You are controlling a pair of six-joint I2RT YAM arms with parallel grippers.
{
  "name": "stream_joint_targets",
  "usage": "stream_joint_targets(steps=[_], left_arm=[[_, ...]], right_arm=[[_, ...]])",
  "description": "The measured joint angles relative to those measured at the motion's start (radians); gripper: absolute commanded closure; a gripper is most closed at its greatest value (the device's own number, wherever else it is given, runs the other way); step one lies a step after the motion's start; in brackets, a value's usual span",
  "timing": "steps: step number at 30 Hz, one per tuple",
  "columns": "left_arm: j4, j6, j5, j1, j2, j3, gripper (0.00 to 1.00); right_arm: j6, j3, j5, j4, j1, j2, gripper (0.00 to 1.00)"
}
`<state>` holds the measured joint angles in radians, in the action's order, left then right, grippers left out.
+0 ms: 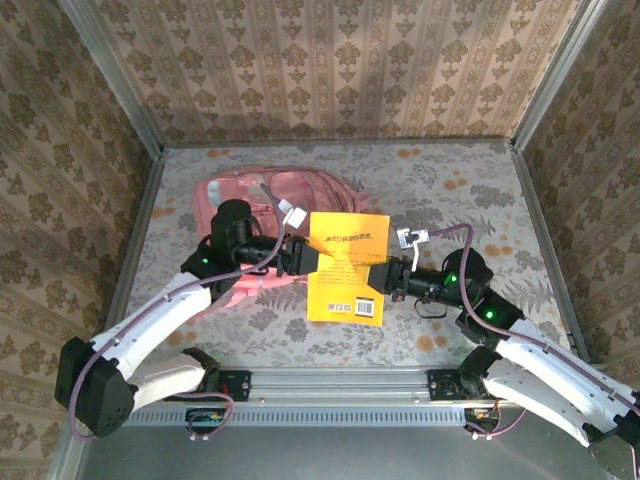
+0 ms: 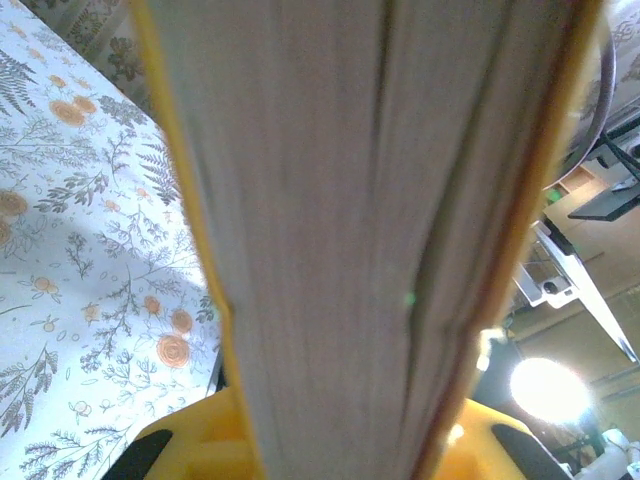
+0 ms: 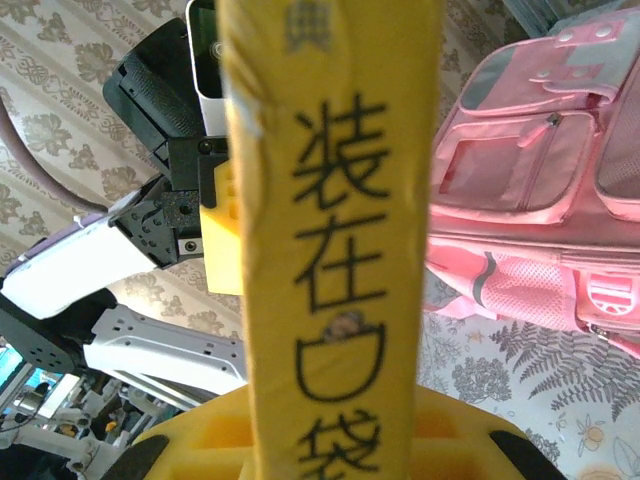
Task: Pack books, pencil case, and school supplies into a backpack
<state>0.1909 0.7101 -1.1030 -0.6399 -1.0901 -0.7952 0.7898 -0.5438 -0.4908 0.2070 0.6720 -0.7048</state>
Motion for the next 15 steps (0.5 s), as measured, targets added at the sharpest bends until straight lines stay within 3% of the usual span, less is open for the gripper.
stream_joint_targets(steps=[2,5,15], left_arm=[[0.011,0.013,0.009,0.000,0.004,0.006,1.00],[0.041,0.047,0.057,0.008,0.016,0.016,1.00],[0.244,0.243,0.408,0.011,0.068,0.071,1.00]], right_arm=[[-0.002,0.000,0.029,-0.007,-0.001,0.002,0.38],[0.007,0.005,0.104,-0.004,-0.011,0.020,0.21],[0.134,0.165,0.298,0.179,-0.011,0.031,0.15]])
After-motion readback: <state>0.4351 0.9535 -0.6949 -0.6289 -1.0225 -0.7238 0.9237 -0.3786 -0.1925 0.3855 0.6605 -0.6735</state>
